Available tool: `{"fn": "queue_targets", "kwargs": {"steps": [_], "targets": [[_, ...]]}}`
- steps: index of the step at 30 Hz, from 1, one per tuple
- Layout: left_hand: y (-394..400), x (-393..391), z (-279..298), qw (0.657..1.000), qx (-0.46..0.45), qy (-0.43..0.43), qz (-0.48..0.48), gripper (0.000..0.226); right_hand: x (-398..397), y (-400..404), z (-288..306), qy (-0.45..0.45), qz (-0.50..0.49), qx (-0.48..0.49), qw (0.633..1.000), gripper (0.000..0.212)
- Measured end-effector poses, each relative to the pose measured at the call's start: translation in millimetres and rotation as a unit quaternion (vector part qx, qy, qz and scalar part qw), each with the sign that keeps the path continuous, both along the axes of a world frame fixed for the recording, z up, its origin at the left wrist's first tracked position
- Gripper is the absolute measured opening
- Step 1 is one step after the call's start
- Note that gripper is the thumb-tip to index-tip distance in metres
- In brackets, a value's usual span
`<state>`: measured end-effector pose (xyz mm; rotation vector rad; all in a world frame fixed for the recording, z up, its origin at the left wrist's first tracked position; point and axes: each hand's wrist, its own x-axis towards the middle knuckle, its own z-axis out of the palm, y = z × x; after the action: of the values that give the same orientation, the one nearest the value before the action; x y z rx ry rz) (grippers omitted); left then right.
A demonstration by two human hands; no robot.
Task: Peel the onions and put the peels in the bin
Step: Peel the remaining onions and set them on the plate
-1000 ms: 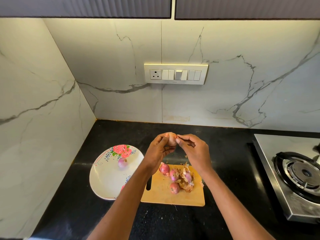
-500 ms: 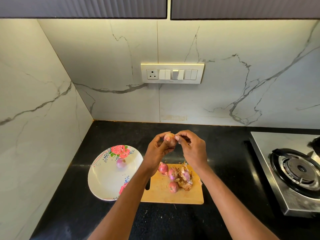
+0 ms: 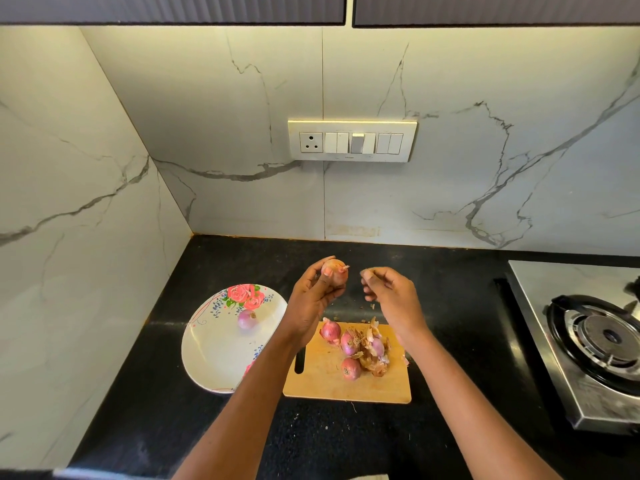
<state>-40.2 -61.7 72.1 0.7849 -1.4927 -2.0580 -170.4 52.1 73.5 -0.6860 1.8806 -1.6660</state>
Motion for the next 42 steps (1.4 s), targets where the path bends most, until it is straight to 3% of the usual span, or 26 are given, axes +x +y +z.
{"fn": "queue_targets", "kwargs": {"steps": [3, 6, 8, 14, 19, 33, 38, 42], "targets": [[-1.0, 4.3, -0.3, 1.000, 0.009, -0.003, 0.009, 0.033, -4.3, 12.2, -17.1, 0.141, 0.101, 0.145, 0.974, 0.020], [0.0, 6.4, -3.6, 1.000, -0.006, -0.017, 0.007, 0.035, -0.9, 22.5, -33.1, 0.186, 0.150, 0.218, 0.946, 0.013], [1.8, 7.7, -5.7, 0.999, -0.025, -0.027, -0.001, 0.038, 1.4, 24.2, -38.6, 0.168, 0.143, 0.212, 0.952, 0.004], [5.3, 11.7, -10.5, 0.994, -0.089, -0.048, -0.027, 0.052, -2.7, 7.4, 0.1, 0.171, 0.053, 0.054, 0.982, 0.015], [5.6, 8.6, -9.0, 0.991, -0.116, -0.056, -0.031, 0.052, 0.5, -1.9, 9.3, 0.280, 0.078, 0.058, 0.955, 0.017], [3.7, 10.8, -9.2, 0.991, -0.115, -0.053, -0.039, 0.052, 6.4, -2.6, 0.9, 0.389, 0.084, 0.046, 0.916, 0.020], [5.3, 9.9, -7.1, 0.994, -0.090, -0.041, -0.048, 0.050, 1.5, -1.0, 0.6, 0.346, 0.035, 0.045, 0.937, 0.018], [3.5, 11.9, -4.2, 0.997, -0.061, -0.029, -0.049, 0.047, -1.9, 3.0, 1.5, 0.250, 0.028, 0.040, 0.967, 0.013]]}}
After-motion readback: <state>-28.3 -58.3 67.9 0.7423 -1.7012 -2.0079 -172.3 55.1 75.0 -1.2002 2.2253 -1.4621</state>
